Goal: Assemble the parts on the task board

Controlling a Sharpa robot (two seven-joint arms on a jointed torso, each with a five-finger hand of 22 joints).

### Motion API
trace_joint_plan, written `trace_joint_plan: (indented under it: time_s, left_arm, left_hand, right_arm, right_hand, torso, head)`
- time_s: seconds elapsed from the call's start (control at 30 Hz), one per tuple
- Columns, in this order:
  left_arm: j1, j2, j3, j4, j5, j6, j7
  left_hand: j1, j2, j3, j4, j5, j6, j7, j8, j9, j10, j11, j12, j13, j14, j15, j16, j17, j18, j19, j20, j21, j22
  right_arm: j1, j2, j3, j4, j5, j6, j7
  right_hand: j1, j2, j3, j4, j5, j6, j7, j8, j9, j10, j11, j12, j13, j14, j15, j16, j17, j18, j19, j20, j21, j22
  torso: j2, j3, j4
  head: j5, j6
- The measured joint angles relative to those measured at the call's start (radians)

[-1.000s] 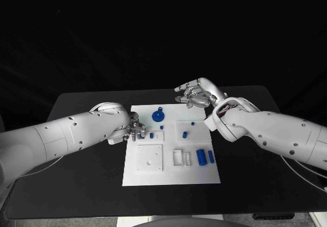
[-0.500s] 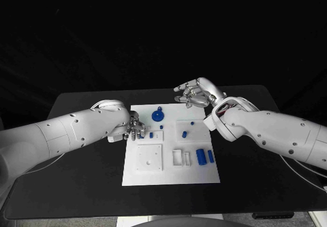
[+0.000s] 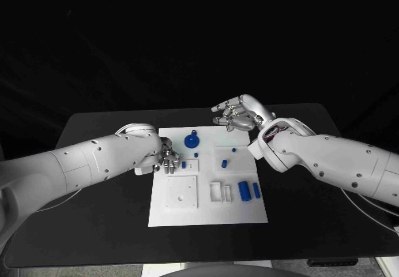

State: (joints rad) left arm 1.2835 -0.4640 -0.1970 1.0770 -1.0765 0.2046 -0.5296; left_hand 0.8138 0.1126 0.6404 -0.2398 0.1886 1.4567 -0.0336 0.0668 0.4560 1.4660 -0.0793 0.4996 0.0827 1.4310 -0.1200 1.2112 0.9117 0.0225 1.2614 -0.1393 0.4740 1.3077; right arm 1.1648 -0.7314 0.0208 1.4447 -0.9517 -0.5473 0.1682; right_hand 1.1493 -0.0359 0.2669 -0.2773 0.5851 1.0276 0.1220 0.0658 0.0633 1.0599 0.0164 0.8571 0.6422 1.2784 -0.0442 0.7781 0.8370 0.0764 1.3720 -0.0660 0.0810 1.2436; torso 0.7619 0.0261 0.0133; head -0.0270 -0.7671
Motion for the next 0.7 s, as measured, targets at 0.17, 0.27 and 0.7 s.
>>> trace_joint_plan:
  time_s: [0.17, 0.27, 0.7]
  left_arm:
    - [0.0, 0.002, 0.0, -0.002, 0.001, 0.002, 0.0]
    - [0.0, 0.002, 0.0, -0.002, 0.001, 0.004, 0.001]
    - [-0.003, -0.018, -0.002, -0.006, -0.004, 0.001, -0.004]
  left_hand:
    - [0.0, 0.0, -0.001, 0.001, 0.0, 0.0, -0.002, 0.0, 0.0, -0.001, -0.001, 0.0, 0.0, 0.003, 0.003, 0.0, 0.001, 0.0, 0.0, 0.0, 0.0, 0.0]
    - [0.0, 0.0, -0.003, 0.003, 0.0, 0.0, -0.002, 0.0, -0.001, -0.001, -0.001, 0.0, 0.0, 0.003, 0.003, 0.0, 0.001, 0.0, 0.0, 0.0, -0.004, 0.0]
    - [0.068, -0.063, -0.398, 0.181, -0.128, -0.082, 0.017, 0.0, -0.072, -0.001, 0.003, -0.038, -0.012, -0.019, 0.007, -0.053, -0.078, 0.0, 0.004, 0.004, -0.033, 0.0]
  right_arm:
    - [0.0, 0.0, 0.0, 0.0, -0.001, 0.001, 0.0]
    - [0.0, 0.0, 0.0, 0.0, -0.001, 0.001, -0.001]
    - [0.0, -0.001, 0.0, -0.002, -0.002, 0.003, -0.001]
  right_hand:
    - [0.0, -0.008, 0.006, 0.0, 0.003, 0.0, 0.0, 0.0, 0.0, 0.0, 0.0, -0.003, 0.0, 0.0, 0.0, 0.0, 0.0, 0.0, 0.0, 0.0, 0.0, 0.006]
    - [0.0, -0.008, 0.01, 0.0, 0.006, 0.0, 0.0, 0.0, 0.0, 0.0, 0.0, -0.003, 0.0, 0.0, 0.0, 0.0, 0.0, 0.0, 0.0, 0.0, 0.0, 0.007]
    - [0.0, -0.008, 0.01, 0.0, 0.006, 0.0, 0.0, 0.0, 0.0, 0.0, 0.0, -0.003, 0.0, 0.0, 0.0, 0.0, 0.0, 0.0, -0.004, 0.004, 0.0, 0.01]
  torso:
    - [0.0, 0.0002, 0.0001]
    - [0.0, 0.0001, 0.0003]
    - [-0.001, -0.0005, 0.0008]
  head:
    - [-0.001, 0.0]
    - [-0.003, 0.0]
    - [-0.005, 0.005]
